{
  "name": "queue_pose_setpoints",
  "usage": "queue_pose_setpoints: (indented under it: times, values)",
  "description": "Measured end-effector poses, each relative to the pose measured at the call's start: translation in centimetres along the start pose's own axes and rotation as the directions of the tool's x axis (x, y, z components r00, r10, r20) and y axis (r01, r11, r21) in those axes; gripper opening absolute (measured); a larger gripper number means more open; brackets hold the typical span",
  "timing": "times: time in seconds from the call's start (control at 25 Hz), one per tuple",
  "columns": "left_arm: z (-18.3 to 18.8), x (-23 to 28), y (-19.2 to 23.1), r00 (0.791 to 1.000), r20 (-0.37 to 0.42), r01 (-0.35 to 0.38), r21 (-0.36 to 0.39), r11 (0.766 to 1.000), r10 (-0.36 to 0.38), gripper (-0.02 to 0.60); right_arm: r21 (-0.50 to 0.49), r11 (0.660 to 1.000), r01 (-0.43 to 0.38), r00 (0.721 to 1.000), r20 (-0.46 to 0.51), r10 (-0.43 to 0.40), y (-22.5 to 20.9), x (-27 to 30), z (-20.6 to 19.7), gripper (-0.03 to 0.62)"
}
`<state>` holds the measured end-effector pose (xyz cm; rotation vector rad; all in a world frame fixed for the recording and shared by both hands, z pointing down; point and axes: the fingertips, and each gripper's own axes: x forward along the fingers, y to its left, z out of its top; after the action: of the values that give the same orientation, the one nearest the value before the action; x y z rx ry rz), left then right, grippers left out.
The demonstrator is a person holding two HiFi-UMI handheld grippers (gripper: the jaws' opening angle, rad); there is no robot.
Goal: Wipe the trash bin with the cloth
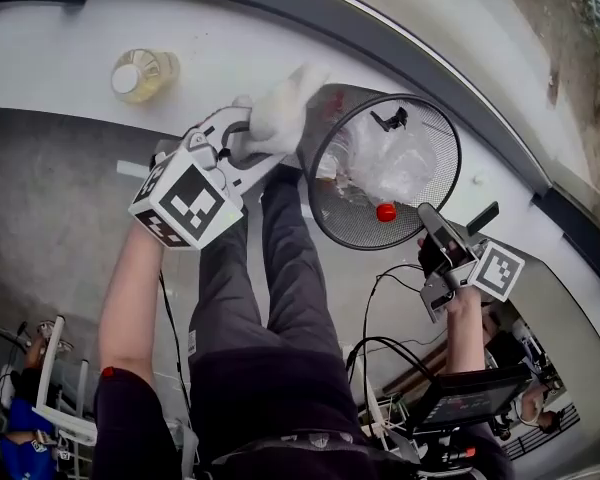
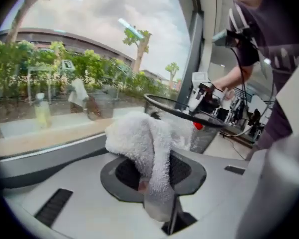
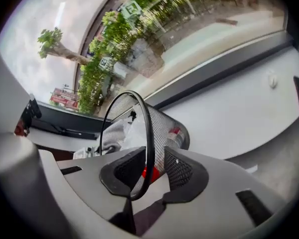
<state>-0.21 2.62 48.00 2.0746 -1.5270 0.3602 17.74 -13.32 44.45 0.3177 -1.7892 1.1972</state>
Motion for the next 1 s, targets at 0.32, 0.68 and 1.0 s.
queue_pose_setpoints:
  times: [0.32,0.68,1.0]
  values:
    - [5.7,4.0,2.7,1.000,-0.026,0.010,0.297,0.955,-0.003,0.094,-0.580,0.785,0.216,0.975,0.080,-0.209,0.5,-1.5,7.4,0.143]
    - [0.7,5.4,-1.9,0.966,-0.228,0.203,0.373,0.906,-0.122,0.094,-0.562,0.805,0.192,0.971,-0.011,-0.239,0.8,0.6,9.2,0.029]
    - [-2.2,2.9,-6.3,0.974,-0.183,0.186,0.296,0.937,-0.135,0.094,-0.049,0.996,0.070,0.997,0.023,-0.069,-1.3,-0.4,6.3,0.068]
